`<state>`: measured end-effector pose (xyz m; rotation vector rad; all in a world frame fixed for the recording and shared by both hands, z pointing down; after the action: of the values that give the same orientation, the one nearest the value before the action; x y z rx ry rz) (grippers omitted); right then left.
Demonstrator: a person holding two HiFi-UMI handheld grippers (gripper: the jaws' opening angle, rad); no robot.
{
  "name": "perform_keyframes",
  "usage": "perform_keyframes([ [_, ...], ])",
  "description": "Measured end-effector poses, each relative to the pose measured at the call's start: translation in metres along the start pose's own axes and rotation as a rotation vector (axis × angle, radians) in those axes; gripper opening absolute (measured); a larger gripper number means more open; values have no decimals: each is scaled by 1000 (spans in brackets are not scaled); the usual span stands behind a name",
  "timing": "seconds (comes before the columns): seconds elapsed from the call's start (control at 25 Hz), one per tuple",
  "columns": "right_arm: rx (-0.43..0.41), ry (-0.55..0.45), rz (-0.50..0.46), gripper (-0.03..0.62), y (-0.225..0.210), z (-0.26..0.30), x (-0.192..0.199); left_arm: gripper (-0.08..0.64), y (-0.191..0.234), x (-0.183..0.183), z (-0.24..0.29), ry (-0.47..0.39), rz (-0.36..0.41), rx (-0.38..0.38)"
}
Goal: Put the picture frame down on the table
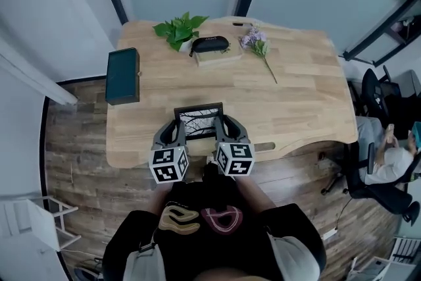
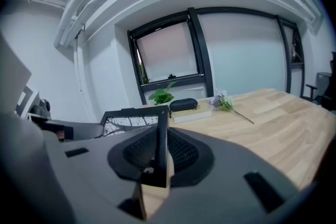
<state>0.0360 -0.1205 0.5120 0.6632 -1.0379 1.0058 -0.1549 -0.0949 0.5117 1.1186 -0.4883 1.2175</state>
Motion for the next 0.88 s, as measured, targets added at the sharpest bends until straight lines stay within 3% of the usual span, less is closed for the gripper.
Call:
perform_keyframes([
  [0.44,-44,43,-24,74,-59,44,-27,83,-29,-24,62,18,-22,-39],
  [0.88,-110,95,-45,73,-90,82,-27,83,-37,-28,102,55,-43,-105],
])
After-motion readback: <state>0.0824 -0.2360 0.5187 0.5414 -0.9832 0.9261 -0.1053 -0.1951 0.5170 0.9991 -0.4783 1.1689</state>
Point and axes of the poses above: the fingertips, and each gripper's own axes: z forward along the fingers, y to its left, x out of its underside, the point moved 8 cm from there along -z, backward along the fingers, and after that the axes turned 11 degrees about -z, right-handed, at the moved point
